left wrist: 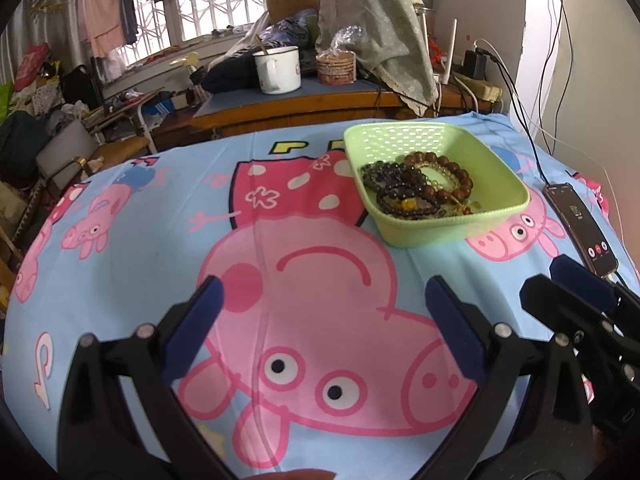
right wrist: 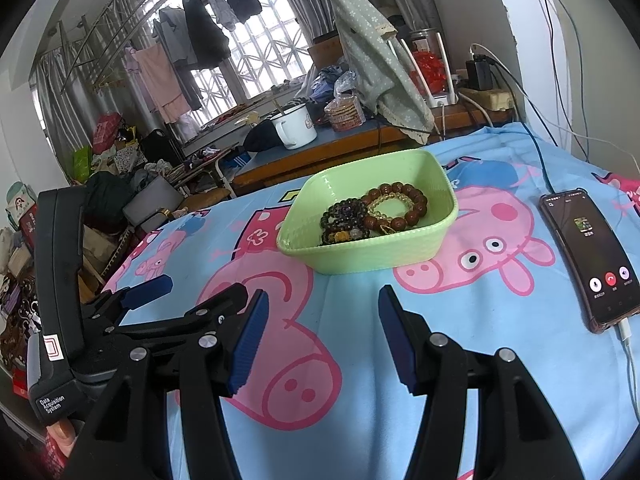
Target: Organize jewelry
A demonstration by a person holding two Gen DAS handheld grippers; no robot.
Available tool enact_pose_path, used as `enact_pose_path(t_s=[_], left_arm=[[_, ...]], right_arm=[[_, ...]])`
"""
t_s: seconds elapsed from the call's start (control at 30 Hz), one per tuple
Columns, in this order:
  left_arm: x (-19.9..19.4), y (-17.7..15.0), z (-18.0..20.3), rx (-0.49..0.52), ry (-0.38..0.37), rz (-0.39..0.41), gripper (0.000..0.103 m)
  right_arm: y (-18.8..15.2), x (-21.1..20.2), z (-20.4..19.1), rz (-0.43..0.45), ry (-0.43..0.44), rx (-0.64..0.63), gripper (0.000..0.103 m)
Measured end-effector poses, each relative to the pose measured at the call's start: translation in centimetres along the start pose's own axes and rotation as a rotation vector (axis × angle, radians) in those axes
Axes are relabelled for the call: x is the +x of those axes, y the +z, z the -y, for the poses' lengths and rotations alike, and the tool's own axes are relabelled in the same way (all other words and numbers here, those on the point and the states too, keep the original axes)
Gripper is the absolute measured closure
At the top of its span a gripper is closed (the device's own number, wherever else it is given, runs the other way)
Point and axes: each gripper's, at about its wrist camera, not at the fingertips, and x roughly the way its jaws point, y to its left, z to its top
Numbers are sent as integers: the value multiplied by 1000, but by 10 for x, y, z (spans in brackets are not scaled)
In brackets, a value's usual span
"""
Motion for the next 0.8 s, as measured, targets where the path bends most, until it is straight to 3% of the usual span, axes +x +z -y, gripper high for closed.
enact_pose_path(t_s=[0.8], left_arm=[[2,-6,-5,-7,6,-4,6]], right_arm=[[1,-2,1,2,-2,16,75]])
